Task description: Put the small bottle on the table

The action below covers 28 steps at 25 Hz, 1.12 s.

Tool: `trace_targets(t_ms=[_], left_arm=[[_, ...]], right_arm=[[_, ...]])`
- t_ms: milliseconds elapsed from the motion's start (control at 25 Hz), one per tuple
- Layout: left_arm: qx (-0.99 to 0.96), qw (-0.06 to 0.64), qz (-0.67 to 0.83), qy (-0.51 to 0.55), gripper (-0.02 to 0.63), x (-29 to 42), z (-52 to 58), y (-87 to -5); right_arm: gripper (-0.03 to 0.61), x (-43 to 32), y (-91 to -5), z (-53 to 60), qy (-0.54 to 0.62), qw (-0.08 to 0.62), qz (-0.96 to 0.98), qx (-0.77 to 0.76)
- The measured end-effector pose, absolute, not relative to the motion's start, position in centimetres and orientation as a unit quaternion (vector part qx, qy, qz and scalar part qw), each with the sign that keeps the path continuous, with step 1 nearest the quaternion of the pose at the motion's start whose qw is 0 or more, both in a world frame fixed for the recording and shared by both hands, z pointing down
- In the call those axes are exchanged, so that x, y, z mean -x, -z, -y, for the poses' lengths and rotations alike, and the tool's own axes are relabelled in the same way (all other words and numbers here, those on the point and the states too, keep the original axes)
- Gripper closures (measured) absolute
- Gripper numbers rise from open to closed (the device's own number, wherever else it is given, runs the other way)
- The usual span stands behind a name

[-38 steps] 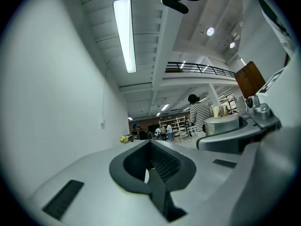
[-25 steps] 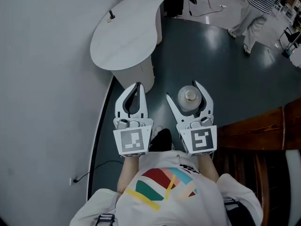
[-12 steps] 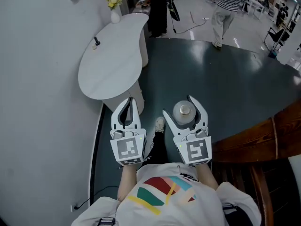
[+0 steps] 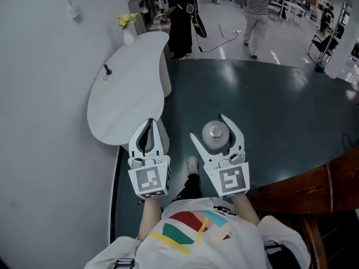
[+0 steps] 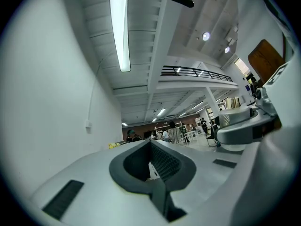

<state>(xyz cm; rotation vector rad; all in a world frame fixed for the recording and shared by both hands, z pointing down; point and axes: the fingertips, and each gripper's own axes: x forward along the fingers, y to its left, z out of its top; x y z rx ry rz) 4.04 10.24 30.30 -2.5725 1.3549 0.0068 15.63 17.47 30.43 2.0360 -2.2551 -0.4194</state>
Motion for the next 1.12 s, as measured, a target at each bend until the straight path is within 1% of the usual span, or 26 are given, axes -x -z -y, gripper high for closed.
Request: trace_targets(t_ms=[440, 520, 680, 960, 1120], left_arm=[[0.88, 0.106, -0.462, 0.011, 0.597, -6.6, 1.5, -31.3], [0.88, 0.104, -0.464, 0.011, 0.597, -7.2, 4.0, -30.9], [0.874, 0.105, -0.474, -0.001, 0.597, -8.2, 9.8, -29.3], [0.862, 0.112, -0.495, -0.009, 0.597, -8.9, 19.2, -28.6], [0.849, 0.111, -0.516, -0.014, 0.597, -7.9, 22.7, -28.0]], right_arm=[[0.23, -18.2, -30.7, -5.8, 0.12, 0.038, 0.735, -0.666], [0.23, -18.8, -30.4, -3.0, 0.111, 0.037, 0.738, -0.664], [0.23, -19.6, -28.8, 3.4, 0.128, 0.039, 0.751, -0.647], [0.23, -19.8, -28.0, 14.1, 0.128, 0.026, 0.775, -0.618], [0.23, -19.1, -27.4, 18.4, 0.119, 0.017, 0.789, -0.603]])
